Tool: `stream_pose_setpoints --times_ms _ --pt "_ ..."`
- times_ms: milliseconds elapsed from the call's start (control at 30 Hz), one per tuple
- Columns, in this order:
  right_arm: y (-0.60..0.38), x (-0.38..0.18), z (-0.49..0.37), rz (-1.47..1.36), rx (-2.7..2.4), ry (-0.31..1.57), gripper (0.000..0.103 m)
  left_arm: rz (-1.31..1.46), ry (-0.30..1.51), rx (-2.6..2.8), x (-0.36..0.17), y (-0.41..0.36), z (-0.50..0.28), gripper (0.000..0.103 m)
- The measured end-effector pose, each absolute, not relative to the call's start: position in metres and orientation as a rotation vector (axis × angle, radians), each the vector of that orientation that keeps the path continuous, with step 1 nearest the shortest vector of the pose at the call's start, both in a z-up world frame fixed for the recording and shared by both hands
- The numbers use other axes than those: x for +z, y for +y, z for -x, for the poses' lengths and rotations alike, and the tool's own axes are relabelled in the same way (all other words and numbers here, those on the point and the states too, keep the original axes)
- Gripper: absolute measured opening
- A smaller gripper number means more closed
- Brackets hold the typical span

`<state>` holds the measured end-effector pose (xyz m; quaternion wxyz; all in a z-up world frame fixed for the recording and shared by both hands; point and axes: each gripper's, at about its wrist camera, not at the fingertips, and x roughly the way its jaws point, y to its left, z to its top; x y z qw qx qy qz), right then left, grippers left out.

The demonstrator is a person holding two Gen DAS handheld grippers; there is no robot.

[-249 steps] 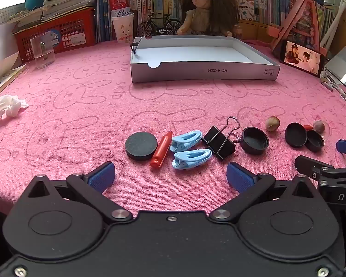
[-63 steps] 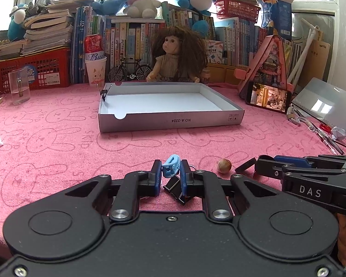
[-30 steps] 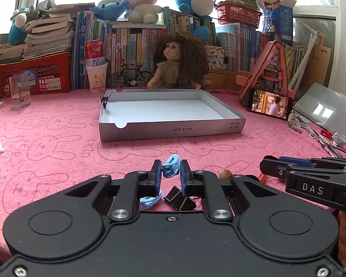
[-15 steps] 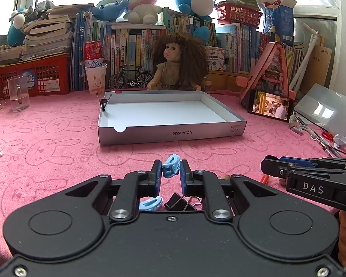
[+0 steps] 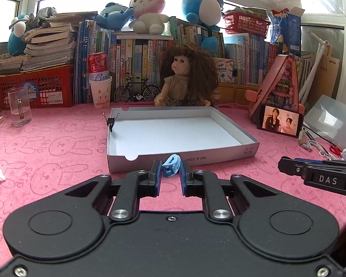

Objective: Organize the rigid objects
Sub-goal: 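Carry the blue clip with the left tool while the right tool carries the cap into the tray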

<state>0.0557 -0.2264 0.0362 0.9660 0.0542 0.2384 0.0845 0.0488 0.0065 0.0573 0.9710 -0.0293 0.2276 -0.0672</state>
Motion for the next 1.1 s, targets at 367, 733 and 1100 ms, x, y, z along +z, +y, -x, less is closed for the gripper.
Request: stream_pose_setpoints --times_ms 367,733,1100 --pt "-0.228 0.049 -0.087 -0.123 0.180 0.467 0.037 0.098 0.476 -0.118 0.069 0.016 -0.083 0.015" --pt "-0.224 0.061 -0.125 -0.132 0.202 0.458 0.037 0.108 0.501 -0.090 0.072 0.016 -0.121 0.015" --pt "-0.219 0.053 -0.180 -0.176 0.230 0.558 0.037 0.132 0.607 -0.067 0.056 0.017 -0.180 0.015"
